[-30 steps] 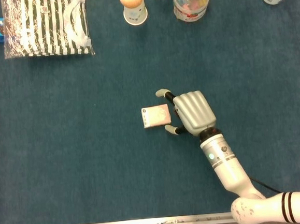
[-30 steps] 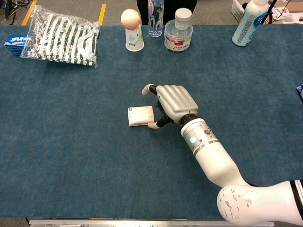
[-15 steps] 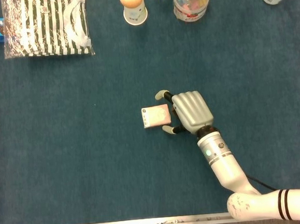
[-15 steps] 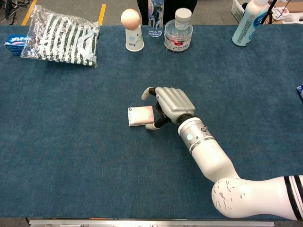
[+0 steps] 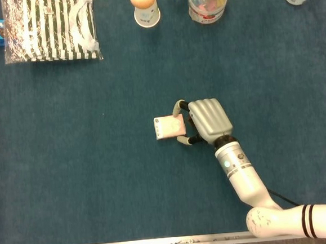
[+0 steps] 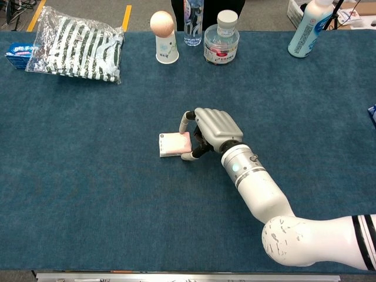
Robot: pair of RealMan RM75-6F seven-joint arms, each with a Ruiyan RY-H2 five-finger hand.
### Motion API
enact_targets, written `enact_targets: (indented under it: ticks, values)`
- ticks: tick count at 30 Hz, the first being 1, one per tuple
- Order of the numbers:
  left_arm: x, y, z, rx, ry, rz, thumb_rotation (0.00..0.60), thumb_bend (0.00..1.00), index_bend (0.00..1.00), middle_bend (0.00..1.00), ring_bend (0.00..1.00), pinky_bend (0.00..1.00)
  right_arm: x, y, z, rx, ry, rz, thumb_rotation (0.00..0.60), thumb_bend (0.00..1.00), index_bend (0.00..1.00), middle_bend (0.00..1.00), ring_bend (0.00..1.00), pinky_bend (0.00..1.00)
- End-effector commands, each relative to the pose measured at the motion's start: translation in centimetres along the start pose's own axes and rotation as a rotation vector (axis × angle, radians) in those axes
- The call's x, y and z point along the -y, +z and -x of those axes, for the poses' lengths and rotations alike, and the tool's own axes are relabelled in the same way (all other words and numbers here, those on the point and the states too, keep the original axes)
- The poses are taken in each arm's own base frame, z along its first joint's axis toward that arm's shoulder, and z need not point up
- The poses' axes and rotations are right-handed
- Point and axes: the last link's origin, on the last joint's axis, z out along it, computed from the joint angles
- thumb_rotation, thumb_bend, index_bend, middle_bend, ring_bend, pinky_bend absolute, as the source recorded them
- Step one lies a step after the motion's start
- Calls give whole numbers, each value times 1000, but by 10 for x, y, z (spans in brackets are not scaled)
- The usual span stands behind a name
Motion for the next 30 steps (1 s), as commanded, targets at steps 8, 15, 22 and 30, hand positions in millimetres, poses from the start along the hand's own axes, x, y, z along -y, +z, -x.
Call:
enact_targets:
  ticks: [8, 15, 22, 30]
  values:
    - [0, 0, 0, 0, 0, 1, 600, 5, 614, 580, 389, 496, -3, 1, -1, 3, 1, 19, 600, 86, 558, 1000, 1000, 1000]
    - [0, 0, 0, 1, -1, 2, 600, 5, 614, 580, 389, 496, -2, 0, -2, 2, 4, -3, 600, 48, 567, 1000, 1000, 1000]
    - [0, 0, 0, 1, -1, 2, 600, 5, 614, 580, 389, 496, -3, -1, -5, -11, 8, -26, 600, 0, 382, 1000, 1000, 1000]
    - [-1, 0, 1, 3, 0, 3, 600, 5, 614, 580, 389, 496, -7, 1, -5, -6, 21, -2, 600, 0, 365, 1000, 1000, 1000]
